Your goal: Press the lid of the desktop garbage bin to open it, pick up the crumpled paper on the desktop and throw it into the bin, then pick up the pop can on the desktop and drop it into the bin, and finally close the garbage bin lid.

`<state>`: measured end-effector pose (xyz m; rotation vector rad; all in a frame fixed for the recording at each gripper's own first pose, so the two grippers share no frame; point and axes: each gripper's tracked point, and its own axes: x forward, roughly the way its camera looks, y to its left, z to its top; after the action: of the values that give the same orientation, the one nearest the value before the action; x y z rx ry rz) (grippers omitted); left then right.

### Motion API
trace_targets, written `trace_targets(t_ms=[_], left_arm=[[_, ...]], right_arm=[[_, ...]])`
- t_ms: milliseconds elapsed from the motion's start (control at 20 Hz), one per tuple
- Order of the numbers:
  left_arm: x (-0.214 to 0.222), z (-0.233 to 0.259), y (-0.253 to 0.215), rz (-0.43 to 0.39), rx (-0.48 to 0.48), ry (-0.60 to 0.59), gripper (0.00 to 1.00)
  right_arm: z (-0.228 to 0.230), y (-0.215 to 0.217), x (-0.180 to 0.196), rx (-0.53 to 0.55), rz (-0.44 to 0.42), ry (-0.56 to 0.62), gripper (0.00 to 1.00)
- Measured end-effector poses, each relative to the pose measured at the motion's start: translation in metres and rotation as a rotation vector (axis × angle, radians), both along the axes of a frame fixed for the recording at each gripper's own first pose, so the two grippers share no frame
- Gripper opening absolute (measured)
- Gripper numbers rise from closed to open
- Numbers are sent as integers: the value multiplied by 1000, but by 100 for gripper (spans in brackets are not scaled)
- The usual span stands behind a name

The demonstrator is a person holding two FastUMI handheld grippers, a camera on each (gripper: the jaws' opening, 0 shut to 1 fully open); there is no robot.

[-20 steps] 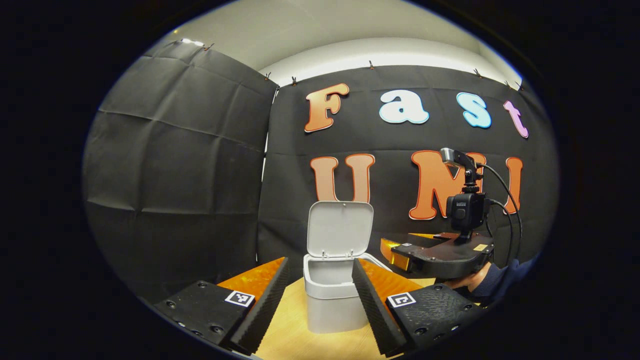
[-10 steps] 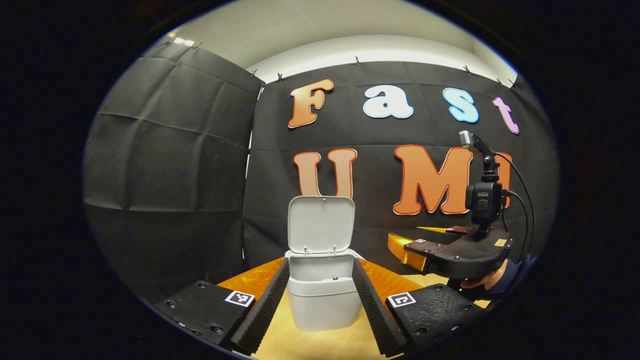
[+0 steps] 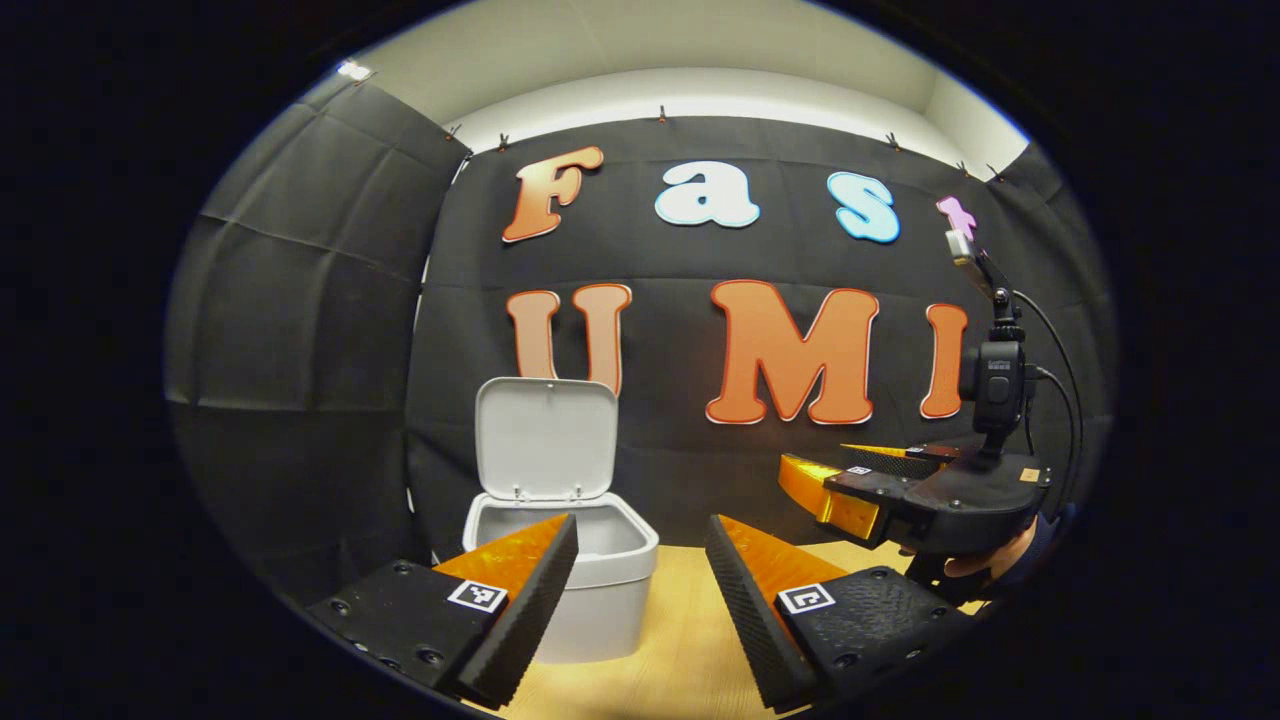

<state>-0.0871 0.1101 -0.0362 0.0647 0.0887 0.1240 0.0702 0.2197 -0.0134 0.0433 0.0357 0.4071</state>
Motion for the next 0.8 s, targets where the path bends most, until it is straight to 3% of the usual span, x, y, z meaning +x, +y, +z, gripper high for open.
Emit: trace_targets(t_ms=[50, 100, 150, 200, 300, 350, 400, 450, 800], left_arm=[[4, -3, -9, -21, -4, 1, 83], [8, -6, -17, -39, -8, 6, 84], [12, -9, -24, -58, -15, 9, 87], [16, -12, -32, -76, -21, 14, 85], [23, -18, -46, -112, -37, 20, 88], [26, -19, -54, -129, -43, 22, 89], [29, -21, -60, -143, -47, 23, 92], [33, -23, -66, -157, -49, 27, 92], [50, -41, -104, -240, -68, 47, 93]], right_arm=[[1, -12, 0, 0, -22, -1, 87], [1, -22, 1, -2, -42, -1, 97], [1, -34, 1, -3, -62, 0, 97], [0, -44, 0, -4, -81, 2, 87], [-2, -66, -1, -9, -120, 6, 87], [-3, -76, -2, -13, -141, 8, 97], [-3, -86, -4, -15, -158, 10, 97], [-3, -95, -6, -20, -175, 8, 87], [-9, -150, -22, -41, -287, 18, 92]])
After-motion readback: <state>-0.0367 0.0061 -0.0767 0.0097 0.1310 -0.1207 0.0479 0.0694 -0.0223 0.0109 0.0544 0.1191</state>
